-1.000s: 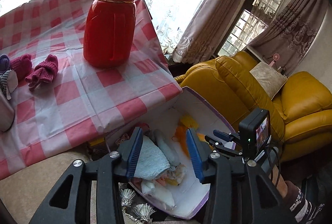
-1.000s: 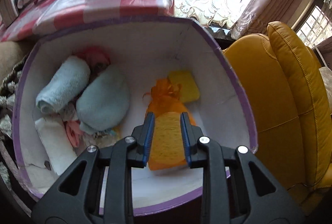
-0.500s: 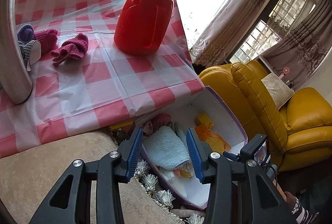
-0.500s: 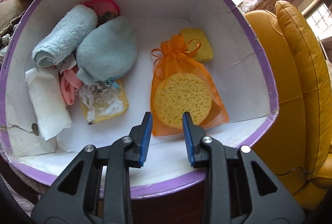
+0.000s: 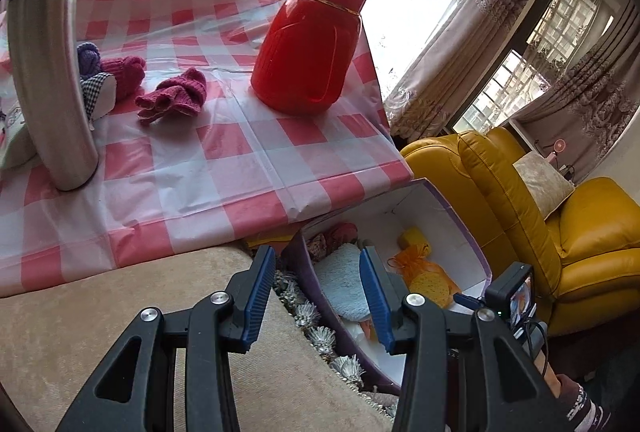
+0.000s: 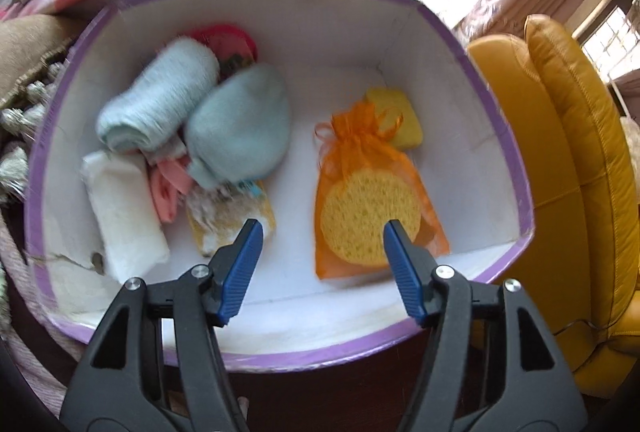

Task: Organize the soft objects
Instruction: 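Move both open tools back toward the remaining table items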

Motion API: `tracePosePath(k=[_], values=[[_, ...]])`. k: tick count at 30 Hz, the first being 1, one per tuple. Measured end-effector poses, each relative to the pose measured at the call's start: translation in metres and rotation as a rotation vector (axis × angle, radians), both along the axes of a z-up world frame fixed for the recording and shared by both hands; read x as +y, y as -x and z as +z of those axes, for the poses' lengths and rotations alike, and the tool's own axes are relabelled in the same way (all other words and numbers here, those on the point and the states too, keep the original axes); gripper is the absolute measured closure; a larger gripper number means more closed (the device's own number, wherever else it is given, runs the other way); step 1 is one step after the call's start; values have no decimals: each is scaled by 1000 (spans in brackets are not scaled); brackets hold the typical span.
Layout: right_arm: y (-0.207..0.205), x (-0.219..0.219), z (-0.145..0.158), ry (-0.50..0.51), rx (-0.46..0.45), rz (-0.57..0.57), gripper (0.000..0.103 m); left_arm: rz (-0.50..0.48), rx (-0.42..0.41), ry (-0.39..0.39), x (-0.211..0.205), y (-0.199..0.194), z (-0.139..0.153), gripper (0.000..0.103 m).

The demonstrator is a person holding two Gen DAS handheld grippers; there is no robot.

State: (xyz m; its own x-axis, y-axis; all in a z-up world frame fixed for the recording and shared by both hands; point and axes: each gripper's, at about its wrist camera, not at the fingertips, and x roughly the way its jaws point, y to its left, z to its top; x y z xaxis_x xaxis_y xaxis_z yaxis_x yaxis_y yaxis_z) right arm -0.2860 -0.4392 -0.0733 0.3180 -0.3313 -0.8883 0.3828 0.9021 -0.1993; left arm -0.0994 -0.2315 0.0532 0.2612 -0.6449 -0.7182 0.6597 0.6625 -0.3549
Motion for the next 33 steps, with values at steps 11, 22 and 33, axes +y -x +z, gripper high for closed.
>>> tracePosePath(k=[11, 22, 33], values=[[-40, 35, 44, 50, -139, 87, 31, 228, -49, -28, 82, -35, 8, 50], [-113, 82, 69, 34, -229, 224, 26, 476, -17, -33, 169, -83, 5, 39], [-197, 111, 89, 17, -302, 304, 19, 590, 14, -64, 208, -144, 1, 30]])
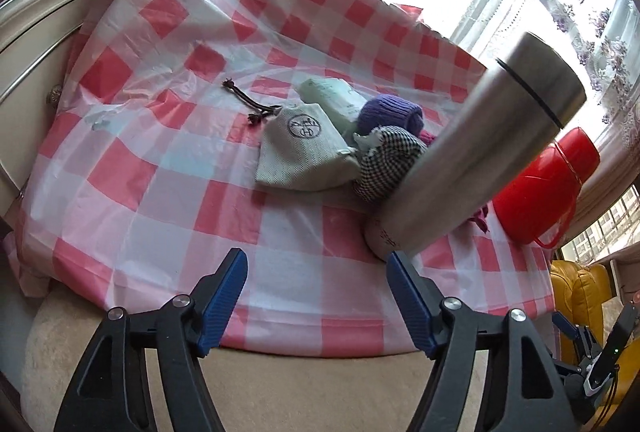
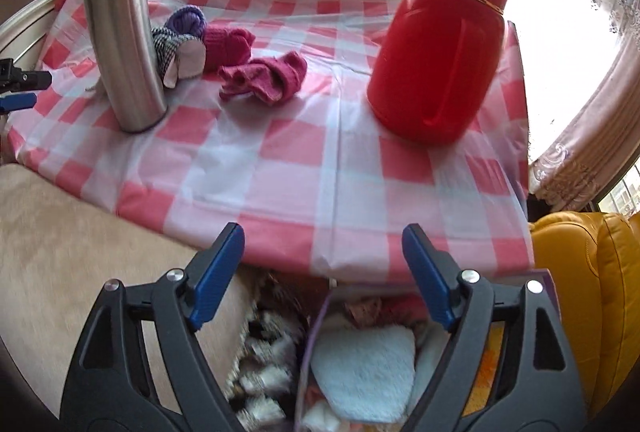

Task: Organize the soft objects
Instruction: 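Move both open tools back toward the remaining table items, then grasp the grey drawstring pouch with the left tool while the right tool grasps the pink knit glove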

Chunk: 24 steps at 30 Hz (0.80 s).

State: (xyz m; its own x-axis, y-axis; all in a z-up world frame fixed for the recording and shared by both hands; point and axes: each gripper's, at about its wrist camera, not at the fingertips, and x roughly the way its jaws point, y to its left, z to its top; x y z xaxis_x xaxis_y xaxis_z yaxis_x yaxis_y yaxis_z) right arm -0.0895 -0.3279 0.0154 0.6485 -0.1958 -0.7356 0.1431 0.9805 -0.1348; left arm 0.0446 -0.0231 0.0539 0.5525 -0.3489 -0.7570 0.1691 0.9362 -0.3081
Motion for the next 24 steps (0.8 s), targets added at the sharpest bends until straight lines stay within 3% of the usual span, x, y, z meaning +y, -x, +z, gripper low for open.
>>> tracePosePath(k=[11, 20, 24], values=[[-74, -4, 6, -96, -29, -46, 17, 35, 42, -2, 2, -68, -9, 24], [-127, -7, 5, -142, -41, -113, 16, 101, 141, 105, -3, -125, -27, 17], [-146, -4, 7, -153, -49, -125, 14, 117, 190, 102, -13, -144, -42, 17]])
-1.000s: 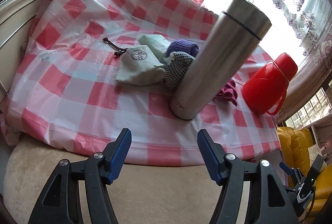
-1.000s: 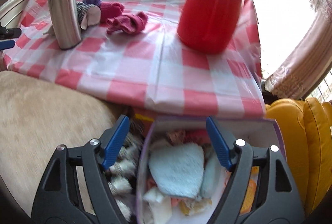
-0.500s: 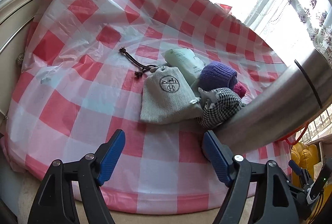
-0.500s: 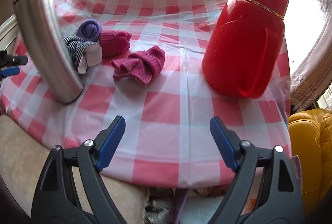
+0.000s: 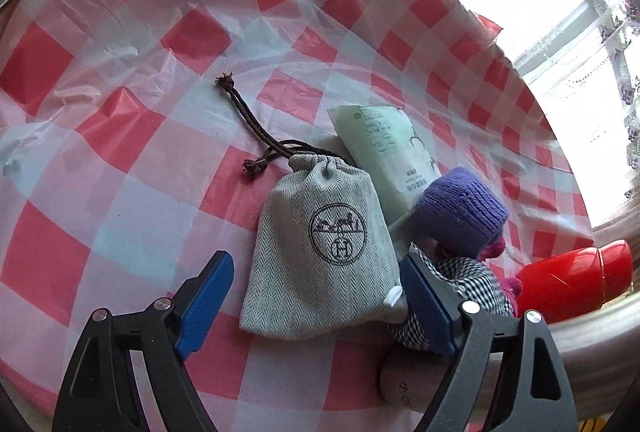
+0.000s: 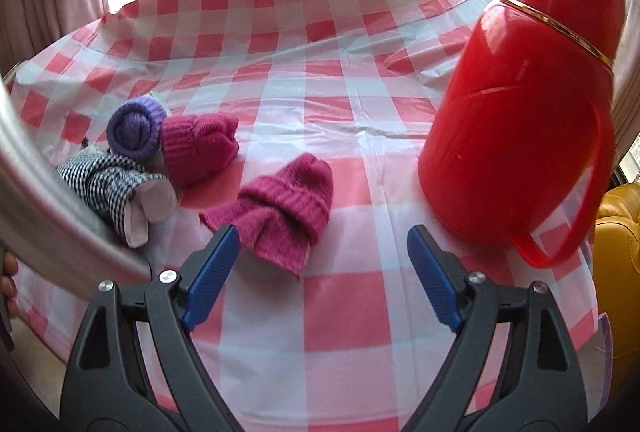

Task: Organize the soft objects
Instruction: 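Grasp the grey drawstring pouch with the left tool while the right tool grasps the pink knit glove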

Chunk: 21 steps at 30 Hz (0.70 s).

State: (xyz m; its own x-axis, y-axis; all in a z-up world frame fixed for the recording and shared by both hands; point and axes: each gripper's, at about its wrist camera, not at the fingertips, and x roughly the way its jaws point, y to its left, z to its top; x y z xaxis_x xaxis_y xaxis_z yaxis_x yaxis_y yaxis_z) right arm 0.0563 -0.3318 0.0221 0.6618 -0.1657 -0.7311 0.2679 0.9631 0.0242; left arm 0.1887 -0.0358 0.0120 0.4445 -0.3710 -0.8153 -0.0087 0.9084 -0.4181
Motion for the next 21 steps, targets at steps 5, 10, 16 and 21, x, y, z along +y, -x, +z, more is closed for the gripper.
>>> tracePosePath(k=[5, 10, 16, 21], values=[[-23, 9, -7, 8, 15, -9, 11, -6, 32, -34, -10, -13, -14, 16], [-43, 13, -23, 6, 48, -19, 11, -31, 3, -32, -12, -15, -18, 15], [-53, 13, -41, -3, 74, -26, 13, -85, -45, -90, -20, -13, -18, 33], [-49, 20, -41, -16, 55, 5, 40, -115, -68, -108, -24, -8, -18, 48]])
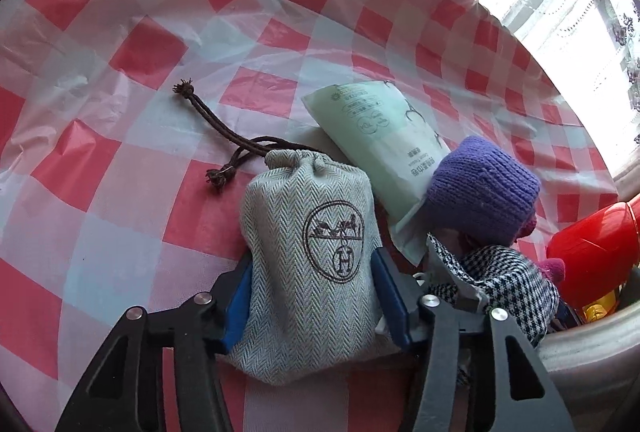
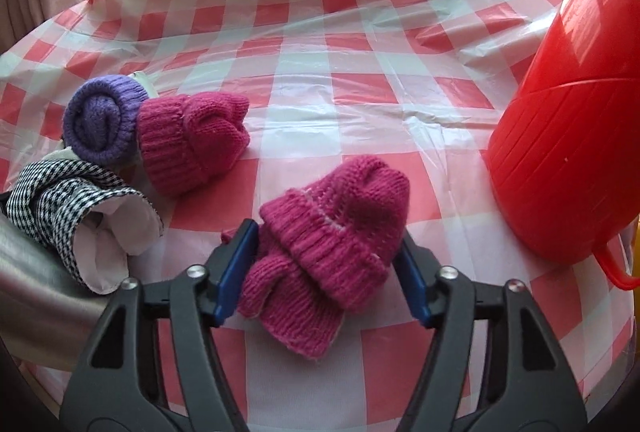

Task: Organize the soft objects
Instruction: 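Grasp the grey drawstring pouch with the left tool while the right tool grasps the pink knit glove, then carry the grey pouch and pink glove over the white box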

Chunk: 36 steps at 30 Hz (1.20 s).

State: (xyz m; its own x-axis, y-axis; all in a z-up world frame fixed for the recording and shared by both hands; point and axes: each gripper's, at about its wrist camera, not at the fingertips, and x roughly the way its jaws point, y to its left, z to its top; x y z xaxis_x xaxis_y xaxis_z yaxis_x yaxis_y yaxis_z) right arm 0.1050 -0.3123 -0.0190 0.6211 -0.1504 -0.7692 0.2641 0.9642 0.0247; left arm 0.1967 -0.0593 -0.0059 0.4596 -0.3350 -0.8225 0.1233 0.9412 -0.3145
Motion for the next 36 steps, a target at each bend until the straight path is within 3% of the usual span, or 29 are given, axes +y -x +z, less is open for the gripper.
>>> tracePosePath(k=[3, 8, 25, 36], values=[[4, 5, 2, 17, -5, 14, 53, 9, -19, 5, 4, 6, 3, 53], [15, 9, 3, 39, -8, 23, 58, 42, -52, 4, 16, 18, 10, 57], [82, 10, 13, 75, -8, 44, 59, 151, -84, 74, 60, 79, 17, 59], [142, 3, 7, 88, 7, 47, 59, 85, -128, 114, 54, 143, 38, 59]])
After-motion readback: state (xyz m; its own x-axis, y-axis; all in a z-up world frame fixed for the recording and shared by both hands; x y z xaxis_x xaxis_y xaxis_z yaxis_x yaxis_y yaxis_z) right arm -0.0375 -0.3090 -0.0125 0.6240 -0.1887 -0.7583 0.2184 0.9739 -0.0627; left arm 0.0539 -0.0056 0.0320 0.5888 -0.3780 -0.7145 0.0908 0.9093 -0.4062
